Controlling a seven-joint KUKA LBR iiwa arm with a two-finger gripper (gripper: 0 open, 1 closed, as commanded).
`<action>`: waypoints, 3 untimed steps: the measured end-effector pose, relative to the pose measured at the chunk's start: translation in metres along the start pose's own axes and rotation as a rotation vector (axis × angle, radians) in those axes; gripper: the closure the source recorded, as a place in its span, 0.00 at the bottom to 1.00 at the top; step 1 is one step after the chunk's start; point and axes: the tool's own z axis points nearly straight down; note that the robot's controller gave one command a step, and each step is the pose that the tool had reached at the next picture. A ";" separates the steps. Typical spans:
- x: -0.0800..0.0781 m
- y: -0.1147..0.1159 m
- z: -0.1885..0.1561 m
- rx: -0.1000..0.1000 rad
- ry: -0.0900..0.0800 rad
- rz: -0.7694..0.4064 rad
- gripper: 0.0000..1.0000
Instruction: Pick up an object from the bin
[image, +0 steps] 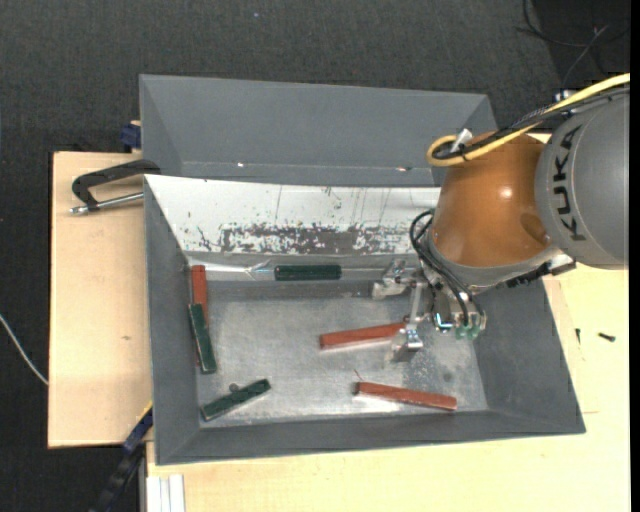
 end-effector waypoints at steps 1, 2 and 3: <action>-0.002 0.000 -0.004 0.000 -0.008 0.000 0.00; -0.023 -0.021 0.084 0.000 -0.007 -0.026 1.00; -0.023 -0.021 0.084 0.000 -0.007 -0.026 1.00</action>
Offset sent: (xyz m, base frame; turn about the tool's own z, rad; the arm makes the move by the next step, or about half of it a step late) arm 0.0200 -0.0217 -0.0912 -0.0254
